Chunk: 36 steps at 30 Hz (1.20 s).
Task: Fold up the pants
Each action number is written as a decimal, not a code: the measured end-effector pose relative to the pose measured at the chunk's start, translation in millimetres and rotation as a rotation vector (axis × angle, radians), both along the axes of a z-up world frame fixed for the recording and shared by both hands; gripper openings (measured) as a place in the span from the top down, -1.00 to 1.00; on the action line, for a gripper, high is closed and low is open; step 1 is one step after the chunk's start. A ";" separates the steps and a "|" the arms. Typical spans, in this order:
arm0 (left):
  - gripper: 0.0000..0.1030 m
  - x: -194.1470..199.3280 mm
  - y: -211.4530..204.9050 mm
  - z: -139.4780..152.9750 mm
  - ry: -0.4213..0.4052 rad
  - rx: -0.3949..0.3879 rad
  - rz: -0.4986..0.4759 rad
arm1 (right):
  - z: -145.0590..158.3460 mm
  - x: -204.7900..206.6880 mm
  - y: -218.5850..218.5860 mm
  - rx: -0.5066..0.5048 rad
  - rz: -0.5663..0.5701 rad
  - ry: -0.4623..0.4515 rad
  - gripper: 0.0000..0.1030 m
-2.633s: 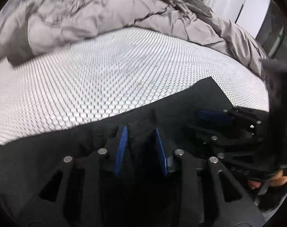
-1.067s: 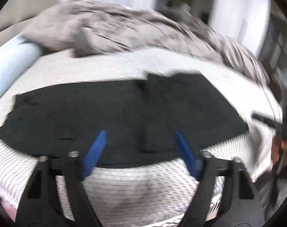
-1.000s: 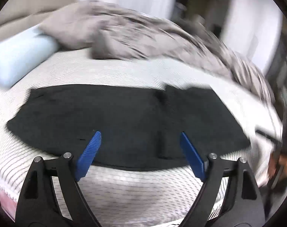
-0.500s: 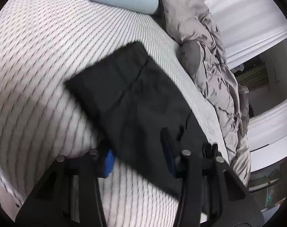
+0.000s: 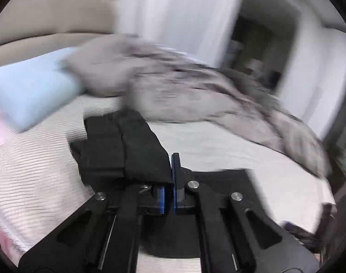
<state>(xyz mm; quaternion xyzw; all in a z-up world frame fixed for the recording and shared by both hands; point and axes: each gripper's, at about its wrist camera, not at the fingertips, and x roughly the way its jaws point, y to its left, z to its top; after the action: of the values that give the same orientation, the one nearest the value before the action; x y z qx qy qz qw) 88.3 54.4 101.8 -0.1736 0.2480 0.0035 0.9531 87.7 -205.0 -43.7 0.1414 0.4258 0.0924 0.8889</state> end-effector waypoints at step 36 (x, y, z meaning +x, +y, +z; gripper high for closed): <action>-0.49 53.3 36.1 -166.6 0.355 -0.092 -0.055 | -40.1 62.9 9.8 0.318 0.068 0.188 0.47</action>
<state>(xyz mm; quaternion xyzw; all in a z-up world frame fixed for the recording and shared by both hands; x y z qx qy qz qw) 141.7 90.6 -64.7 -0.2066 0.4168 -0.0036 0.8852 150.6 -195.2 -83.7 0.2735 0.4917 0.1749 0.8080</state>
